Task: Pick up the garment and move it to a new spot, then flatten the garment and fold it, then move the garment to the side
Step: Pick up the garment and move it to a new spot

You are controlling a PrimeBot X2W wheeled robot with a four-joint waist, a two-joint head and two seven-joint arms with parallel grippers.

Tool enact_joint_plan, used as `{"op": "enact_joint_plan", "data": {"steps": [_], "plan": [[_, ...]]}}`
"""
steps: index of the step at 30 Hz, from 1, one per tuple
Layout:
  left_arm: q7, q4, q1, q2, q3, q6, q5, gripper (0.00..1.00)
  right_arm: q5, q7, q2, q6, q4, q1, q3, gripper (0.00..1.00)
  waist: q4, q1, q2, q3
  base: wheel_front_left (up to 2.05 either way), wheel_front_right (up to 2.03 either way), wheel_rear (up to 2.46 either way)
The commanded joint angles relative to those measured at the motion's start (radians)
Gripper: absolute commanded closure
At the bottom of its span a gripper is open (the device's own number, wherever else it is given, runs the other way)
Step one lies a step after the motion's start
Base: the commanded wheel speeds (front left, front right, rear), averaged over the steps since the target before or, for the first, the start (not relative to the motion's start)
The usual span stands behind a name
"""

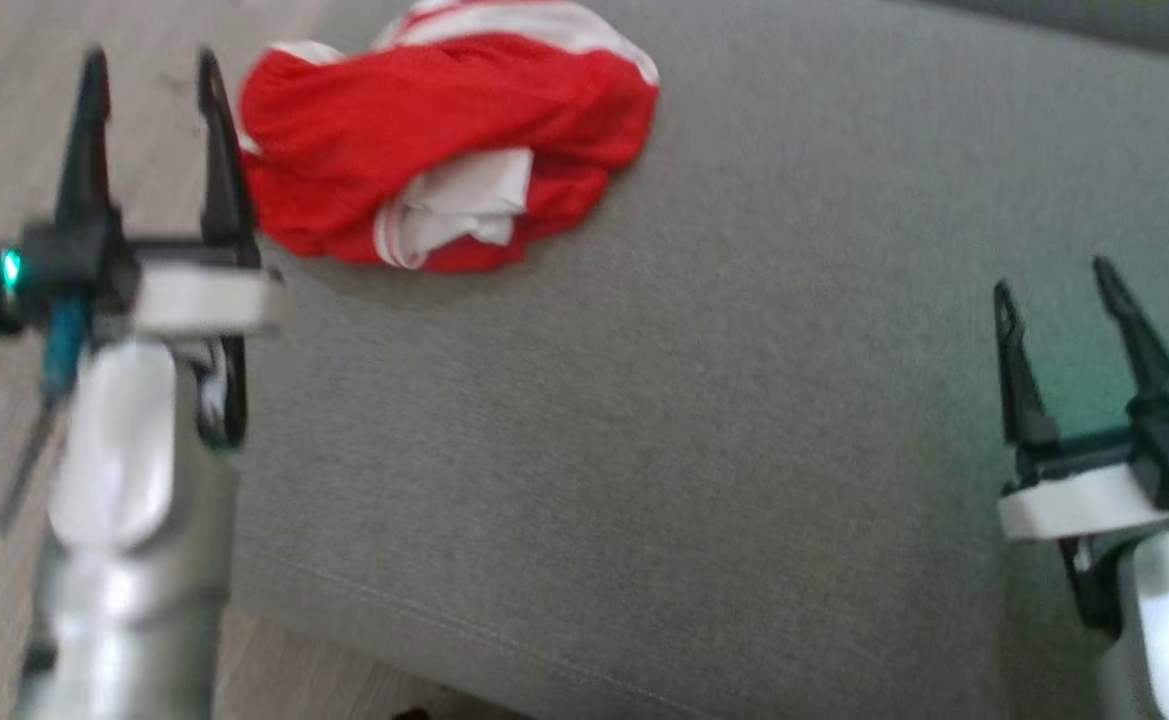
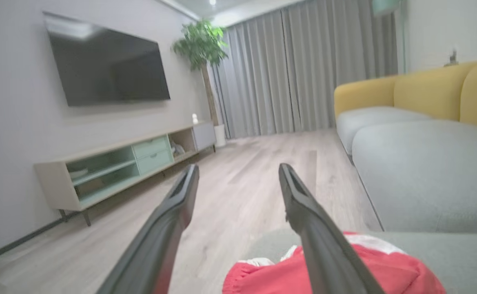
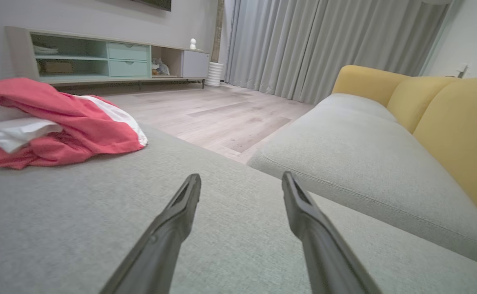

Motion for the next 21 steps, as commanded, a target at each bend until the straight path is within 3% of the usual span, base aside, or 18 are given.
{"op": "enact_joint_plan", "data": {"steps": [1, 5, 9, 15, 18, 19, 20, 21], "plan": [[0.008, 0.092, -0.104, 0.051, 0.050, -0.014, -0.015, 0.00, 0.009, -0.011, -0.029, 0.007, -0.042, -0.026, 0.028, 0.00, -0.088, -0.0005, 0.0000, 0.121, 0.00, 0.00, 0.00], [0.125, 0.340, -0.312, 0.094, 0.098, -0.019, -0.068, 0.00, 0.016, -0.011, -0.068, 0.007, -0.068, -0.052, 0.048, 0.00, -0.151, -0.0005, 0.0000, 0.191, 0.00, 0.00, 0.00], [0.254, 0.527, -0.419, 0.167, 0.142, -0.030, -0.110, 0.00, 0.024, -0.011, -0.089, 0.007, -0.092, -0.071, 0.060, 0.00, -0.214, -0.0005, 0.0000, 0.252, 0.00, 0.00, 0.00], [0.366, 0.693, -0.454, 0.233, 0.170, -0.035, -0.141, 0.00, 0.034, -0.011, -0.089, 0.007, -0.103, -0.083, 0.056, 0.00, -0.260, -0.0005, 0.0000, 0.292, 0.00, 0.00, 0.00], [0.392, 0.749, -0.471, 0.224, 0.181, -0.036, -0.163, 0.00, 0.034, -0.011, -0.083, 0.007, -0.105, -0.083, 0.054, 0.00, -0.268, -0.0005, 0.0000, 0.297, 0.00, 0.00, 0.00], [0.383, 0.755, -0.474, 0.221, 0.181, -0.043, -0.168, 0.35, 0.033, -0.011, -0.080, 0.007, -0.104, -0.085, 0.052, 0.00, -0.267, -0.0005, 0.0000, 0.298, 0.00, 0.00, 0.00], [0.363, 0.757, -0.475, 0.219, 0.179, -0.051, -0.169, 1.00, 0.032, -0.011, -0.078, 0.007, -0.102, -0.087, 0.050, 0.00, -0.266, -0.0005, 0.0000, 0.297, 0.00, 0.00, 0.00], [0.339, 0.757, -0.474, 0.216, 0.175, -0.059, -0.168, 1.00, 0.030, -0.011, -0.075, 0.007, -0.098, -0.088, 0.048, 0.00, -0.263, -0.0005, 0.0000, 0.295, 0.00, 0.00, 0.00]]}}
